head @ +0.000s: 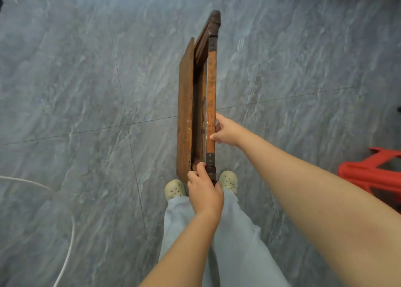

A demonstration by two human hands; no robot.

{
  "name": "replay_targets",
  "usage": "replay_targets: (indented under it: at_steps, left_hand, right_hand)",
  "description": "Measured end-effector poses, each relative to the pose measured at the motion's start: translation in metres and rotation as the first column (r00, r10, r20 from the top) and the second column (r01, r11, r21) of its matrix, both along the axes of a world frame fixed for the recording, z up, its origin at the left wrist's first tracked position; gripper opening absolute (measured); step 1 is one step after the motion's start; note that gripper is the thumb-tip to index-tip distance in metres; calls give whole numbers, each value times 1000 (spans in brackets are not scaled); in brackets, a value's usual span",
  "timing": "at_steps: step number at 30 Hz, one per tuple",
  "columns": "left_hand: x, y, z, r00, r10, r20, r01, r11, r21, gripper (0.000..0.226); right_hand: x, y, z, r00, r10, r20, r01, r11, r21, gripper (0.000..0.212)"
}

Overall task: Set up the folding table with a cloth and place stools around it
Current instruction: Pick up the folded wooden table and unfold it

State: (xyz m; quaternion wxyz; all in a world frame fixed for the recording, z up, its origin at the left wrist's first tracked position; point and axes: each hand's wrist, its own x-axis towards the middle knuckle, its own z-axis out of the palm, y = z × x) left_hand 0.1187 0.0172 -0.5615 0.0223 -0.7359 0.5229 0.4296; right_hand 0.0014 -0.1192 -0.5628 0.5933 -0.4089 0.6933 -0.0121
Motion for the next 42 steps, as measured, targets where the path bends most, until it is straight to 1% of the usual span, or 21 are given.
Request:
replay_targets:
  at_steps: [3,5,9,12,16,21,23,26,30,34,37,39,40,41,42]
  left_hand:
    - [-4,10,0,997,77,-26,-76,997,8,60]
    - [-7,14,-2,991,134,-27,-134,991,12,60]
    - [-15,15,-4,981,191,-17,-191,982,3,58]
    - [-25,16,-3,972,234,-18,-234,972,7,57]
    - [-35,16,-2,968,251,0,-251,968,-9,55]
    - [-39,15,-3,956,294,-14,-294,955,-28,54]
    - [-40,15,-4,950,311,-35,-312,949,-34,53]
    - [-38,16,-6,939,339,-61,-342,939,-43,53]
    - [-37,16,-11,953,283,-105,-290,955,-58,54]
    - [-38,17,-14,954,267,-135,-277,959,-59,55]
    - [-29,16,-17,949,226,-219,-244,968,-61,59]
    - [-12,14,-20,932,161,-324,-191,979,-64,62]
    - [0,14,-24,917,104,-385,-144,986,-78,62]
    - [14,13,-29,904,24,-426,-78,991,-112,62]
    - [30,11,-36,900,-74,-429,7,988,-157,62]
  right_hand:
    - [9,3,4,992,125,-9,-125,992,-6,75]
    - [12,2,4,985,173,-15,-174,985,-21,77]
    - [7,-3,0,972,237,-2,-237,972,6,80]
    - [-1,-3,-3,966,259,8,-259,966,17,85]
    - [-9,-5,-6,964,267,19,-267,964,8,84]
    - [-5,-11,-10,940,341,-3,-341,940,8,87]
    - [-1,-14,-9,931,365,15,-365,931,-3,86]
    - [-2,-15,-8,944,321,70,-322,947,-7,82]
    - [-13,-10,-11,955,285,79,-282,959,-40,78]
    - [-19,-7,-9,964,207,165,-203,978,-45,77]
    - [-20,-6,-8,964,137,227,-134,991,-25,77]
    - [-21,-3,-11,961,98,257,-95,995,-24,75]
    - [-21,-1,-12,957,74,280,-70,997,-26,72]
    - [-21,2,-12,949,42,312,-35,999,-28,67]
    - [-21,5,-13,939,2,345,7,1000,-25,62]
